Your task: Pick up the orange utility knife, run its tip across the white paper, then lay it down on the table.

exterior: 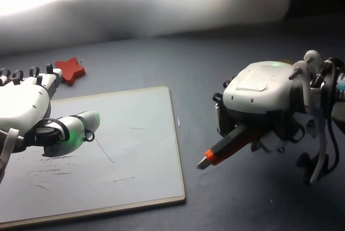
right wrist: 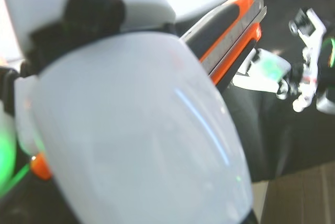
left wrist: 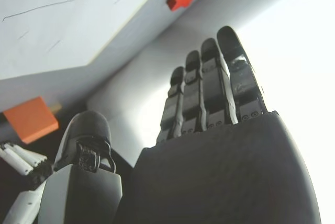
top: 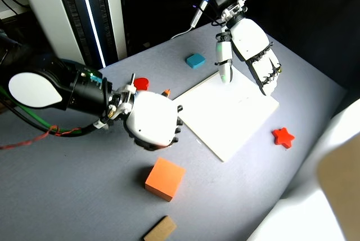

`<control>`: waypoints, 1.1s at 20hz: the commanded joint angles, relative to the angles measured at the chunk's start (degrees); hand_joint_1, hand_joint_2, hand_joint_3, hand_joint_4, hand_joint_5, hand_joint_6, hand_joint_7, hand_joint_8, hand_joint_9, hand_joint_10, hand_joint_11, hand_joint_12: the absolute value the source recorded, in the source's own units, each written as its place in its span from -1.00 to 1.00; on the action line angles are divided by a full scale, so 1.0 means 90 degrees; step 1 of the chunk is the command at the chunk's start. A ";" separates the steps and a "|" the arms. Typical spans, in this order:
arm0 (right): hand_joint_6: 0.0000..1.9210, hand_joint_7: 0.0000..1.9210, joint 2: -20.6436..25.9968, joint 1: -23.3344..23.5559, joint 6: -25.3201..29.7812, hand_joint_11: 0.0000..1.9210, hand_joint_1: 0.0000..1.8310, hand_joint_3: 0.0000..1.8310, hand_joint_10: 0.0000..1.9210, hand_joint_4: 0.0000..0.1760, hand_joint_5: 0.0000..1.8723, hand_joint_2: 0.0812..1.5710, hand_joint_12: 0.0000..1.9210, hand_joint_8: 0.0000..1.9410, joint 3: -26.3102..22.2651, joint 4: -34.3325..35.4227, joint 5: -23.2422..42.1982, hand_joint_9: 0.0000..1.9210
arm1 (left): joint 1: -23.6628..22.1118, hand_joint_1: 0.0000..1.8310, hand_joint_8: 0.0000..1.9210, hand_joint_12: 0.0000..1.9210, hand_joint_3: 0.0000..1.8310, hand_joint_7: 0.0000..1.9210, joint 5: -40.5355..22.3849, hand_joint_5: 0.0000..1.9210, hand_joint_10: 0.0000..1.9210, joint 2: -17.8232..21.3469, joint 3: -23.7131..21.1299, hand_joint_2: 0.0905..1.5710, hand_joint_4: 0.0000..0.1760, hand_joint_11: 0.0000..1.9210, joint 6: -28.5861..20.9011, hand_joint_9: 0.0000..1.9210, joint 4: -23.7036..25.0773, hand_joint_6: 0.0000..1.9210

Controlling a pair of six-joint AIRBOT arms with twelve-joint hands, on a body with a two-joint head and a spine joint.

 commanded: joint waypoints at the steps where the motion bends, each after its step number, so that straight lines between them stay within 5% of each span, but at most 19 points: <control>1: 1.00 0.45 -0.0005 -0.0003 -0.0026 0.60 0.63 -1.00 1.00 1.00 0.23 0.57 1.00 1.00 0.0016 0.0069 0.0706 0.58 | -0.0018 -1.00 -0.99 -0.24 -1.00 -0.83 -0.0527 -0.91 -0.99 0.0035 0.0027 0.63 -1.00 -1.00 -0.0001 -0.79 0.0462 -0.99; 2: 1.00 0.45 -0.0014 -0.0047 -0.0070 0.60 0.63 -1.00 1.00 1.00 0.23 0.57 1.00 1.00 0.0030 0.0069 0.0744 0.58 | -0.0013 -1.00 -0.99 -0.24 -1.00 -0.83 -0.0527 -0.91 -0.99 0.0035 0.0027 0.63 -1.00 -1.00 -0.0001 -0.79 0.0462 -0.99; 3: 1.00 0.38 -0.0020 -0.0085 -0.0100 0.53 0.58 -0.98 1.00 -1.00 0.10 0.60 1.00 1.00 0.0033 0.0069 0.0787 0.52 | -0.0007 -1.00 -1.00 -0.26 -1.00 -0.83 -0.0527 -0.91 -1.00 0.0035 0.0027 0.63 -1.00 -1.00 -0.0001 -0.80 0.0462 -0.99; 4: 1.00 0.38 -0.0022 -0.0121 -0.0157 0.53 0.58 -0.98 1.00 -1.00 0.10 0.60 1.00 1.00 0.0033 0.0069 0.0812 0.52 | -0.0002 -1.00 -1.00 -0.26 -1.00 -0.83 -0.0527 -0.91 -1.00 0.0035 0.0028 0.63 -1.00 -1.00 -0.0001 -0.80 0.0462 -0.99; 5: 0.91 0.30 -0.0021 -0.0144 -0.0216 0.42 0.14 0.03 1.00 -1.00 -0.24 0.10 1.00 1.00 0.0033 0.0069 0.0830 0.44 | -0.0002 -1.00 -0.99 -0.24 -1.00 -0.82 -0.0527 -0.90 -0.99 0.0035 0.0031 0.63 -1.00 -1.00 -0.0001 -0.79 0.0462 -0.99; 6: 0.86 0.25 -0.0020 -0.0157 -0.0223 0.35 0.14 0.06 1.00 -1.00 -0.23 0.06 1.00 1.00 0.0036 0.0069 0.0832 0.38 | -0.0002 -1.00 -0.99 -0.20 -1.00 -0.81 -0.0527 -0.90 -0.99 0.0035 0.0034 0.62 -1.00 -1.00 -0.0001 -0.79 0.0462 -0.99; 7: 0.68 -0.06 -0.0020 -0.0162 -0.0231 0.20 0.27 0.10 1.00 -1.00 -0.24 0.01 1.00 1.00 0.0044 0.0069 0.0832 0.25 | 0.0002 -1.00 -1.00 -0.19 -1.00 -0.82 -0.0527 -0.92 -1.00 0.0035 0.0035 0.62 -1.00 -1.00 -0.0001 -0.80 0.0462 -1.00; 9: 0.36 -0.27 -0.0010 -0.0157 -0.0256 -0.06 0.29 -0.60 1.00 -1.00 -0.29 0.41 1.00 0.89 0.0044 0.0068 0.0874 0.05 | 0.0012 -1.00 -1.00 -0.21 -1.00 -0.84 -0.0527 -0.93 -1.00 0.0035 0.0034 0.62 -1.00 -1.00 -0.0001 -0.83 0.0463 -1.00; 10: 0.36 -0.27 0.0000 -0.0155 -0.0300 -0.06 0.29 -0.60 1.00 -1.00 -0.29 0.41 1.00 0.89 0.0042 0.0068 0.0911 0.05 | 0.0015 -1.00 -1.00 -0.21 -1.00 -0.84 -0.0527 -0.93 -1.00 0.0035 0.0033 0.62 -1.00 -1.00 -0.0001 -0.83 0.0463 -1.00; 11: 0.34 -0.26 0.0016 -0.0150 -0.0315 -0.25 0.30 -0.58 1.00 -1.00 -0.24 0.37 1.00 0.82 0.0031 0.0068 0.0916 -0.17 | 0.0015 -1.00 -0.99 -0.22 -1.00 -0.82 -0.0527 -0.91 -0.99 0.0035 0.0033 0.62 -1.00 -1.00 -0.0001 -0.81 0.0463 -0.99; 12: 0.39 -0.28 0.0039 -0.0148 -0.0317 -0.52 0.25 -0.88 0.79 -1.00 -0.20 0.52 1.00 0.59 0.0013 0.0068 0.0916 -0.46 | 0.0015 -1.00 -0.99 -0.20 -1.00 -0.80 -0.0527 -0.90 -0.99 0.0035 0.0033 0.61 -1.00 -1.00 -0.0001 -0.80 0.0463 -0.99; 13: 0.43 -0.32 0.0070 -0.0153 -0.0317 -0.59 0.25 -0.96 0.72 -1.00 -0.19 0.57 1.00 0.55 -0.0010 0.0068 0.0916 -0.54 | 0.0013 -1.00 -0.99 -0.19 -1.00 -0.81 -0.0527 -0.91 -0.99 0.0035 0.0033 0.61 -1.00 -1.00 -0.0009 -0.80 0.0463 -0.99; 14: 0.56 -0.61 0.0109 -0.0172 -0.0318 -0.78 0.15 -0.97 0.69 -1.00 -0.32 0.63 1.00 0.42 -0.0043 0.0067 0.0916 -0.70 | 0.0008 -1.00 -1.00 -0.19 -1.00 -0.81 -0.0527 -0.91 -0.99 0.0036 0.0030 0.61 -1.00 -1.00 -0.0017 -0.80 0.0463 -0.99; 16: 0.56 -0.61 0.0146 -0.0185 -0.0319 -0.78 0.15 -0.97 0.69 -1.00 -0.32 0.63 1.00 0.42 -0.0084 0.0066 0.0916 -0.70 | -0.0003 -1.00 -1.00 -0.19 -1.00 -0.81 -0.0527 -0.91 -0.99 0.0036 0.0030 0.61 -1.00 -1.00 -0.0018 -0.80 0.0463 -0.99; 17: -0.07 -0.76 0.0174 -0.0193 -0.0321 -0.96 -0.06 -1.00 0.21 -1.00 -0.79 0.57 0.77 -0.19 -0.0125 0.0066 0.0916 -0.84 | -0.0010 -1.00 -1.00 -0.19 -1.00 -0.81 -0.0527 -0.89 -0.99 0.0036 0.0030 0.61 -1.00 -1.00 -0.0018 -0.80 0.0463 -0.99; 18: -0.07 -0.76 0.0207 -0.0197 -0.0322 -0.96 -0.06 -1.00 0.21 -1.00 -0.79 0.57 0.77 -0.19 -0.0177 0.0066 0.0916 -0.84 | -0.0013 -1.00 -1.00 -0.19 -1.00 -0.81 -0.0527 -0.89 -0.99 0.0036 0.0029 0.61 -1.00 -1.00 -0.0018 -0.80 0.0463 -0.99; 20: -0.87 -0.83 0.0263 -0.0211 -0.0322 -1.00 -0.35 -1.00 -0.57 -1.00 -0.93 0.46 0.16 -0.95 -0.0274 0.0066 0.0920 -0.84 | -0.0013 -1.00 -1.00 -0.28 -1.00 -0.83 -0.0527 -0.93 -1.00 0.0038 0.0026 0.62 -1.00 -1.00 -0.0021 -0.81 0.0463 -1.00; 22: -1.00 -0.92 0.0271 -0.0232 -0.0322 -1.00 -0.38 -1.00 -0.82 -1.00 -0.99 0.38 -0.17 -1.00 -0.0300 0.0066 0.0984 -0.86 | -0.0013 -1.00 -1.00 -0.27 -1.00 -0.83 -0.0527 -0.92 -1.00 0.0040 0.0026 0.62 -1.00 -1.00 -0.0024 -0.81 0.0463 -1.00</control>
